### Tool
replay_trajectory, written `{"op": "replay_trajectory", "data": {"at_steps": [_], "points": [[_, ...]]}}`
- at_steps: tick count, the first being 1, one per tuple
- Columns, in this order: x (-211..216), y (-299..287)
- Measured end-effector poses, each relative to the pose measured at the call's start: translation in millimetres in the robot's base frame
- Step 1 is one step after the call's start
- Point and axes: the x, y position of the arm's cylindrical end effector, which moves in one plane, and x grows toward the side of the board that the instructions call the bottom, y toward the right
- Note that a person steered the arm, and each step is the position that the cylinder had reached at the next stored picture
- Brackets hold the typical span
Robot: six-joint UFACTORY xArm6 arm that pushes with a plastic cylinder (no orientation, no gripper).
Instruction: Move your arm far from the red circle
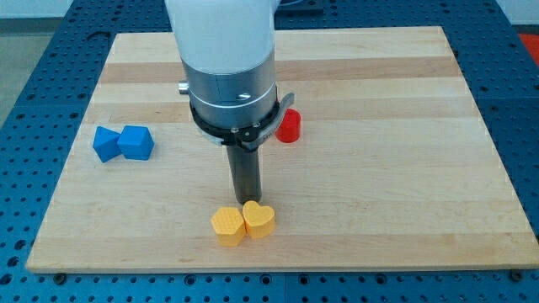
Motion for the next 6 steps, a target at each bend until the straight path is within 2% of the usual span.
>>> {"op": "replay_trajectory", "data": {"at_steps": [2, 3, 5, 6], "points": [[-22.6, 0.0], [-59.8, 28.9], [-84.3, 179.9], [-146.2, 219.1]]}}
